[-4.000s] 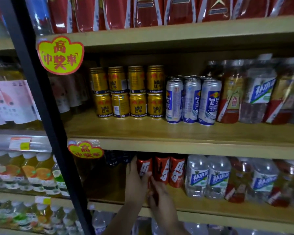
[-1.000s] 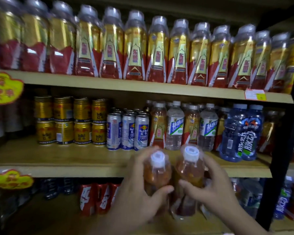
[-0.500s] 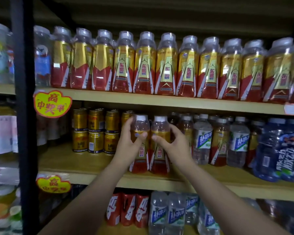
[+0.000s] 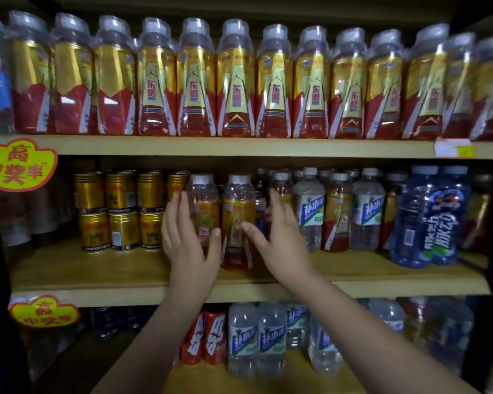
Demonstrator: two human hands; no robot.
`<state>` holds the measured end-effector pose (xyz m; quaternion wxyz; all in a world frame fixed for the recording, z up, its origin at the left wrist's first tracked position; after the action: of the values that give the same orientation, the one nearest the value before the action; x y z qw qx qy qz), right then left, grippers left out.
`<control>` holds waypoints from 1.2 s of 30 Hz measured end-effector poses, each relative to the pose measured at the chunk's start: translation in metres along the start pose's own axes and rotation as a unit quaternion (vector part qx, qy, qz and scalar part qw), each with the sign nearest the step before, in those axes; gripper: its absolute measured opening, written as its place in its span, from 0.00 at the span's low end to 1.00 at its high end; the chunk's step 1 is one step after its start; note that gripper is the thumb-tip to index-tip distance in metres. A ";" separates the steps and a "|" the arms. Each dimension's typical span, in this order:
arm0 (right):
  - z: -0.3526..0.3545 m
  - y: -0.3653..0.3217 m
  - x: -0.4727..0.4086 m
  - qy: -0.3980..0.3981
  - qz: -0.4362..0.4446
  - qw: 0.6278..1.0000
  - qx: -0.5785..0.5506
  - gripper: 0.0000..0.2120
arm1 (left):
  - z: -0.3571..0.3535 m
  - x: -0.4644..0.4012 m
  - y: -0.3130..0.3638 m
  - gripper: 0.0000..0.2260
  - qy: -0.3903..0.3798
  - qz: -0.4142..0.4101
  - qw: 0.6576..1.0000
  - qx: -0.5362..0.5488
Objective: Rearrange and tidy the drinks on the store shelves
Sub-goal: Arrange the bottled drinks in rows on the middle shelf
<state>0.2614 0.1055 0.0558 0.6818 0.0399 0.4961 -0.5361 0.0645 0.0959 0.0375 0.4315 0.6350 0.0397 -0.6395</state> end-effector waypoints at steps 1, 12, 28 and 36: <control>0.015 0.010 0.014 0.019 0.001 1.000 -0.015 0.38 | -0.003 0.014 0.014 0.31 0.012 -0.028 1.000 0.000; 0.155 0.280 0.226 0.148 -0.263 0.953 0.018 0.18 | -0.213 0.204 0.145 0.16 -0.347 -0.234 0.905 0.078; 0.093 0.403 0.217 0.030 -0.345 0.933 -0.101 0.39 | -0.401 0.210 0.180 0.30 -0.476 -0.170 0.836 -0.215; 0.106 0.384 0.254 0.126 -0.320 0.933 -0.106 0.36 | -0.359 0.248 0.191 0.34 -0.455 -0.214 0.861 -0.082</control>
<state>0.6075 0.0298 -0.2575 0.4060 -0.1262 0.6183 -0.6610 0.5032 0.0671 -0.1459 0.3042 0.2119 0.0265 -0.9284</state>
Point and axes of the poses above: each hand's wrist, its own x-axis away from the middle knuckle, its own z-axis out of the back of the hand, y = z × x, the point moved 9 cm from there along -x, towards the middle knuckle
